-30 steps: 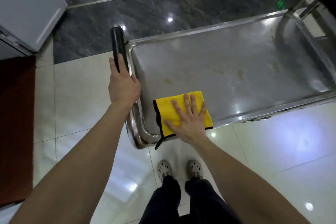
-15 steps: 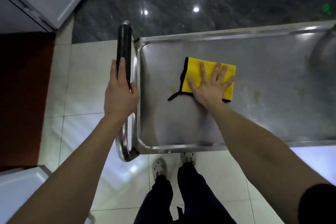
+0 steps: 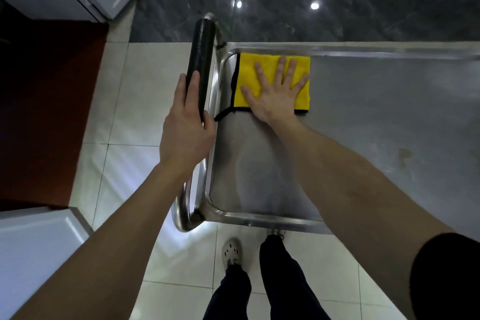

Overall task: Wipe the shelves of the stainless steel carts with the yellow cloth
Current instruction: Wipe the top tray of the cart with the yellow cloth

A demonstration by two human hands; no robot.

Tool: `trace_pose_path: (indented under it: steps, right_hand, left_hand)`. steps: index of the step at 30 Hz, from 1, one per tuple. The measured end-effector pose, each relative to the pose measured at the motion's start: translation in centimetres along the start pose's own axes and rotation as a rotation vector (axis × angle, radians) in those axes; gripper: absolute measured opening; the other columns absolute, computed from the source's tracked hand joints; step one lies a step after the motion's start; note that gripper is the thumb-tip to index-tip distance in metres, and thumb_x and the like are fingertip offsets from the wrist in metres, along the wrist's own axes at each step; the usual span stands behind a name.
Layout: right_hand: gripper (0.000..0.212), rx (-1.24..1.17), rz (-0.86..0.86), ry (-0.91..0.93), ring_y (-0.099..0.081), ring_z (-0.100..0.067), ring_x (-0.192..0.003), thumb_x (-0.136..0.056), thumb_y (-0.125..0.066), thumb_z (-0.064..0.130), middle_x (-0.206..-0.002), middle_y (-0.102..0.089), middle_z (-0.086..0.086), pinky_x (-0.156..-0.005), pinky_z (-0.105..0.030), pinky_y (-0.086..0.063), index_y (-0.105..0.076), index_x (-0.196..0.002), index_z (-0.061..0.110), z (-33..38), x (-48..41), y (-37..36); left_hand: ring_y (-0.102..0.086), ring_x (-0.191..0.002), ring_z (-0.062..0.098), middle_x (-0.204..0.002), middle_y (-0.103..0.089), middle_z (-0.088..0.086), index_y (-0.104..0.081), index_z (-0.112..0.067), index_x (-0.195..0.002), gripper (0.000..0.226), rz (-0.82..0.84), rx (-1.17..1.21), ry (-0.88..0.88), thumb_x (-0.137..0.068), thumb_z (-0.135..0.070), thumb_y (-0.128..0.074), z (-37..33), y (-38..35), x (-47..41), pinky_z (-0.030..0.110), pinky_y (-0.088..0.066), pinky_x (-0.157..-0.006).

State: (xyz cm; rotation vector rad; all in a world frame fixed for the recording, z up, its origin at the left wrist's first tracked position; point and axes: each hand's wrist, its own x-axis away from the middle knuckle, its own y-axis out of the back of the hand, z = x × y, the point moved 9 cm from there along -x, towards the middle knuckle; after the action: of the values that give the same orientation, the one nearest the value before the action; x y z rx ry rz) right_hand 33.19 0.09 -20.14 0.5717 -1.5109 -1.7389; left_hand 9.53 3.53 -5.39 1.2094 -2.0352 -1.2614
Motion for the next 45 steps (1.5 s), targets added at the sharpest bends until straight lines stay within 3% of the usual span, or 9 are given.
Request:
trace_pose_path:
  steps: [12, 17, 24, 27, 33, 38, 45]
  right_hand:
    - [0.078, 0.02, -0.086, 0.184, 0.003, -0.044, -0.165, -0.103, -0.035, 0.079, -0.179, -0.002, -0.017, -0.121, -0.08, -0.007, -0.02, -0.17, 0.042, 3.5, 26.9, -4.8]
    - [0.078, 0.055, -0.011, 0.17, 0.011, -0.03, -0.166, -0.099, -0.031, 0.086, -0.181, 0.005, -0.002, -0.125, -0.074, -0.006, -0.014, -0.168, 0.053, 0.5, 25.4, -3.8]
    - [0.081, 0.026, 0.063, -0.065, 0.018, -0.032, -0.165, -0.097, -0.026, 0.087, -0.18, 0.011, -0.006, -0.124, -0.073, 0.006, -0.005, -0.168, 0.054, -4.8, 10.7, 0.0]
    - [0.078, -0.032, 0.068, -0.118, 0.022, -0.041, -0.162, -0.097, -0.021, 0.088, -0.179, 0.016, -0.014, -0.119, -0.08, 0.01, -0.001, -0.166, 0.058, -3.0, 3.1, 0.8]
    - [0.075, -0.011, 0.075, -0.041, 0.023, -0.053, -0.158, -0.099, -0.017, 0.084, -0.176, 0.018, -0.023, -0.113, -0.085, 0.011, -0.007, -0.167, 0.055, 4.1, -5.4, 0.1]
    - [0.077, 0.014, 0.036, -0.007, 0.017, -0.048, -0.162, -0.101, -0.016, 0.08, -0.178, 0.008, -0.022, -0.118, -0.081, 0.007, -0.012, -0.17, 0.046, 5.2, -1.7, -0.8]
    - [0.07, -0.031, -0.079, 0.108, 0.005, -0.047, -0.164, -0.108, -0.032, 0.07, -0.178, -0.005, -0.024, -0.121, -0.081, -0.003, -0.023, -0.17, 0.039, 7.0, 16.3, -4.2]
  left_hand:
    - [-0.06, -0.13, 0.046, -0.179, -0.017, 0.009, -0.019, -0.026, -0.173, 0.078, 0.07, 0.037, -0.023, -0.103, -0.019, -0.052, -0.7, -0.1, -0.9, 0.05, -0.05, -0.109]
    - [-0.057, -0.137, 0.042, -0.18, -0.016, 0.008, -0.019, -0.028, -0.173, 0.078, 0.084, 0.086, -0.024, -0.104, -0.019, -0.053, -0.5, -0.1, -0.7, 0.049, -0.05, -0.11]
    - [-0.058, -0.139, 0.034, -0.18, -0.017, 0.005, -0.02, -0.03, -0.173, 0.064, 0.049, 0.128, -0.03, -0.113, -0.033, -0.044, -0.3, -0.2, -1.0, 0.044, -0.053, -0.109]
    - [-0.056, -0.142, 0.032, -0.18, -0.02, 0.004, -0.023, -0.03, -0.172, 0.061, 0.018, 0.124, -0.018, -0.113, -0.028, -0.041, -0.1, -0.2, -1.1, 0.043, -0.051, -0.109]
    - [-0.057, -0.142, 0.032, -0.179, -0.023, 0.004, -0.026, -0.03, -0.171, 0.064, -0.008, 0.104, -0.025, -0.111, -0.021, -0.045, 0.2, -0.5, -1.3, 0.045, -0.055, -0.107]
    - [-0.056, -0.142, 0.033, -0.178, -0.025, 0.006, -0.028, -0.028, -0.171, 0.062, -0.012, 0.105, -0.024, -0.111, -0.022, -0.044, 0.3, -0.5, -1.8, 0.043, -0.053, -0.108]
    - [-0.055, -0.142, 0.035, -0.179, -0.022, 0.008, -0.025, -0.027, -0.172, 0.06, 0.023, 0.099, -0.023, -0.113, -0.027, -0.04, 0.0, -0.6, -1.9, 0.045, -0.051, -0.11]
